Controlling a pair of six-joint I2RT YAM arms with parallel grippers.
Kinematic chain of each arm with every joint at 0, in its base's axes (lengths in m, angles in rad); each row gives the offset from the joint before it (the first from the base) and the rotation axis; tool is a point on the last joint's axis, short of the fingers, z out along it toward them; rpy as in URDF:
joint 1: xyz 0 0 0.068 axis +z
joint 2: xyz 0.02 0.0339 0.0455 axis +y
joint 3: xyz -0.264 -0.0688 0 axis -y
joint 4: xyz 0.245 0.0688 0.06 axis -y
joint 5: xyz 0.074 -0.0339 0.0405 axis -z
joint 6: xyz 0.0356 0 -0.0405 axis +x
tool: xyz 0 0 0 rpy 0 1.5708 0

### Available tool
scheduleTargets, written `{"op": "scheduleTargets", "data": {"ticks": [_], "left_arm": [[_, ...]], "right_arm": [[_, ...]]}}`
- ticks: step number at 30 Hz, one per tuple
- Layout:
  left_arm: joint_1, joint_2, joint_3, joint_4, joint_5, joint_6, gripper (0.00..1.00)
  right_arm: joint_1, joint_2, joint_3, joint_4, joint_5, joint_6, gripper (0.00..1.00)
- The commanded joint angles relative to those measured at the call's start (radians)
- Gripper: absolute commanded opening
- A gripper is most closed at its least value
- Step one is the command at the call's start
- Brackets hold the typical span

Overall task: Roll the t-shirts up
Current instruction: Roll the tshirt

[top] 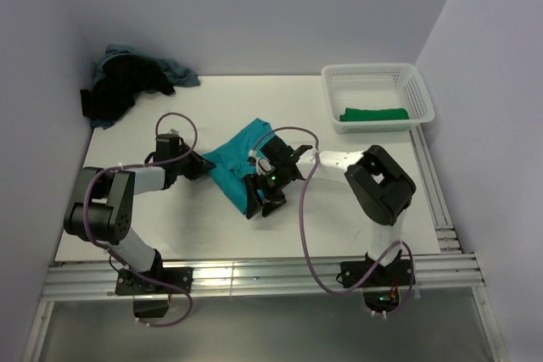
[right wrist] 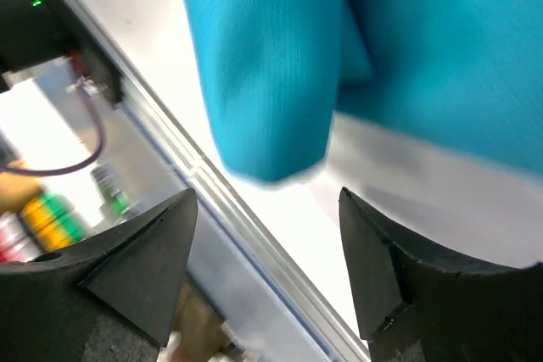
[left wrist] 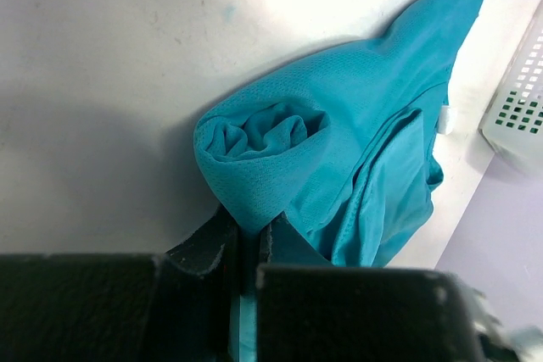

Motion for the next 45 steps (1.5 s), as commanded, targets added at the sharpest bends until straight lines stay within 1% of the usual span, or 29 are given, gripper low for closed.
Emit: {"op": "scheduleTargets", "data": {"ticks": [1, 2, 3, 4, 6, 7, 8, 9, 10, 11, 12, 13, 14, 19, 25, 27, 34, 41, 45], "left_arm": [[-0.006, 0.008, 0.04, -0.007, 0.009, 0.029, 0.0], [-0.009, 0.006, 0.043, -0.012, 0.012, 0.032, 0.0], [-0.011, 0.008, 0.048, -0.031, 0.016, 0.034, 0.0], [-0.011, 0.006, 0.053, -0.039, 0.018, 0.035, 0.01], [-0.014, 0.003, 0.062, -0.065, 0.021, 0.037, 0.0], [-0.016, 0.0, 0.065, -0.076, 0.024, 0.038, 0.0], [-0.017, 0.0, 0.071, -0.091, 0.021, 0.038, 0.0], [-0.019, -0.002, 0.08, -0.105, 0.029, 0.037, 0.0], [-0.019, -0.002, 0.085, -0.13, 0.032, 0.037, 0.0], [-0.019, 0.001, 0.089, -0.142, 0.036, 0.029, 0.0], [-0.019, 0.001, 0.097, -0.153, 0.039, 0.026, 0.0], [-0.019, 0.003, 0.102, -0.174, 0.045, 0.023, 0.0], [-0.019, 0.006, 0.106, -0.183, 0.05, 0.014, 0.0], [-0.019, 0.017, 0.139, -0.217, 0.088, -0.044, 0.0], [-0.019, 0.02, 0.186, -0.334, 0.107, -0.069, 0.0], [-0.019, 0.029, 0.206, -0.372, 0.108, -0.069, 0.0], [-0.019, 0.04, 0.214, -0.395, 0.136, -0.11, 0.0], [-0.017, 0.069, 0.244, -0.459, 0.128, -0.103, 0.0], [-0.017, 0.083, 0.261, -0.499, 0.127, -0.095, 0.0]], "right_arm": [[-0.008, -0.151, 0.022, -0.115, 0.178, -0.058, 0.75], [-0.008, -0.173, 0.059, -0.154, 0.214, -0.075, 0.75], [-0.008, -0.21, 0.079, -0.167, 0.289, -0.078, 0.75], [-0.005, -0.224, 0.106, -0.181, 0.326, -0.084, 0.75], [0.008, -0.23, 0.21, -0.224, 0.406, -0.107, 0.75], [0.017, -0.219, 0.253, -0.244, 0.485, -0.119, 0.75], [0.047, -0.206, 0.339, -0.279, 0.524, -0.142, 0.75], [0.067, -0.166, 0.378, -0.294, 0.56, -0.155, 0.75], [0.089, -0.144, 0.413, -0.307, 0.641, -0.164, 0.75], [0.133, -0.121, 0.473, -0.32, 0.671, -0.182, 0.75], [0.155, -0.079, 0.5, -0.33, 0.708, -0.187, 0.75], [0.175, -0.061, 0.524, -0.331, 0.731, -0.193, 0.75], [0.193, -0.046, 0.553, -0.327, 0.786, -0.199, 0.75], [0.278, 0.018, 0.582, -0.267, 0.88, -0.218, 0.75], [0.333, 0.106, 0.617, -0.241, 0.96, -0.254, 0.75], [0.345, 0.141, 0.639, -0.248, 1.011, -0.253, 0.75], [0.382, 0.198, 0.637, -0.233, 1.119, -0.255, 0.75], [0.429, 0.27, 0.668, -0.247, 1.231, -0.236, 0.75], [0.44, 0.308, 0.669, -0.244, 1.269, -0.228, 0.75]]}}
